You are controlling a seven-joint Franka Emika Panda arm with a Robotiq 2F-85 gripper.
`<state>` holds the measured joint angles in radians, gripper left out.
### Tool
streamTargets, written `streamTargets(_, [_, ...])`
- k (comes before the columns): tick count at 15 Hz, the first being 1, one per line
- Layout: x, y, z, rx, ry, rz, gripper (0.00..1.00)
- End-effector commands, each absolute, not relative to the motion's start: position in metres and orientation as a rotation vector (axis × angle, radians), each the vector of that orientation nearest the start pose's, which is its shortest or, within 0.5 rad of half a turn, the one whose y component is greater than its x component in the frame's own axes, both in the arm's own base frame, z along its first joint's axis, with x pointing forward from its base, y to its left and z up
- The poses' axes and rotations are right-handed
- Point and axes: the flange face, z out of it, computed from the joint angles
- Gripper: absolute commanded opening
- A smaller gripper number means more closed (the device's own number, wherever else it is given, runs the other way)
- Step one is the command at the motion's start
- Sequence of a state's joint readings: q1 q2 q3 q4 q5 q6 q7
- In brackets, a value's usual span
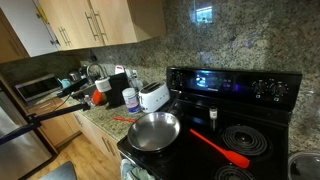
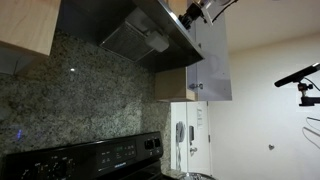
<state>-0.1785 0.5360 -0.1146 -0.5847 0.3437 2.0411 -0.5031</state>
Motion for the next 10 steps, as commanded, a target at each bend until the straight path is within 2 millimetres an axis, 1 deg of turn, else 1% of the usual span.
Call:
streamTargets(1, [0.6645, -0.1405, 0.8196, -2.83, -0.253, -1.552, 0.01])
streamTargets(4, [0.6643, -0.1456, 0.8213, -2.836, -0.165, -1.582, 0.01])
streamTargets(10, [0.6691, -0.145, 0.8166, -2.833, -0.134, -1.587, 0.01])
